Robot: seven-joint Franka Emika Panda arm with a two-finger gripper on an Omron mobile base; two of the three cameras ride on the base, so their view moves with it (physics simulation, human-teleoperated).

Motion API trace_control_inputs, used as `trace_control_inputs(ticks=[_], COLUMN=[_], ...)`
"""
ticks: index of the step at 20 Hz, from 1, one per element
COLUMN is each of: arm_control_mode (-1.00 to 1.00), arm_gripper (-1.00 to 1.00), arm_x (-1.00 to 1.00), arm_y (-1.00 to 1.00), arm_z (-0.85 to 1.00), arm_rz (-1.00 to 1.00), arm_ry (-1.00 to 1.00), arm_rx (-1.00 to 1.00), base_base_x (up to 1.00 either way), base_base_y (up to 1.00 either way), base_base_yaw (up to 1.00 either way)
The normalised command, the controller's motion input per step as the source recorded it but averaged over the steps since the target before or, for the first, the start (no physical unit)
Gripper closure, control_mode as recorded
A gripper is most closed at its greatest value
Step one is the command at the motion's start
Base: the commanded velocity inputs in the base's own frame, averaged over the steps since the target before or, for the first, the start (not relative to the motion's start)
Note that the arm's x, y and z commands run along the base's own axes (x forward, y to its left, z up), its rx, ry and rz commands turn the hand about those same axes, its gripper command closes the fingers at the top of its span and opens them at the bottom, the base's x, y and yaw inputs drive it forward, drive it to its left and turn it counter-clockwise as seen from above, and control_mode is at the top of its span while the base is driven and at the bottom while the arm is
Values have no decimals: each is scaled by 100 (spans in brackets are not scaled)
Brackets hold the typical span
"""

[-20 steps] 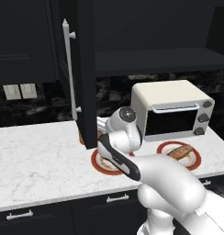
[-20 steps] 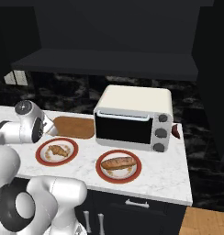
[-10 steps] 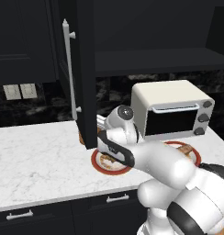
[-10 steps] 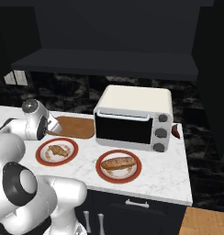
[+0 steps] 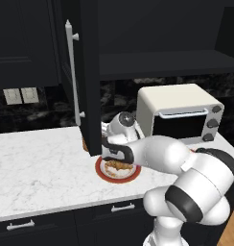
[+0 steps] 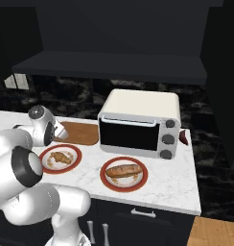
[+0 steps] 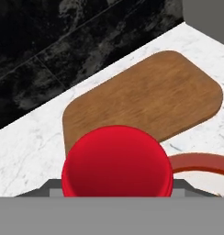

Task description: From the different types of pastries on the counter, select a croissant and place it on the cutting board. Then retrieve a jar of jam from the cabinet and place it alongside the croissant on the cutting board.

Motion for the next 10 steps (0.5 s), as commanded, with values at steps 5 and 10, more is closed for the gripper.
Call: trace_control_inputs(ticks=[5,10], arm_control_mode=[-100,-100], arm_gripper=[100,100], arm_x=[0,20], arm_y=[35,2], arm_z=[-40,23], arm_rz=[0,0], arm_ry=[-2,-13], arm_rx=[-14,0], base_base_x=[0,0], base_base_y=[0,0], base_base_yaw=[0,0])
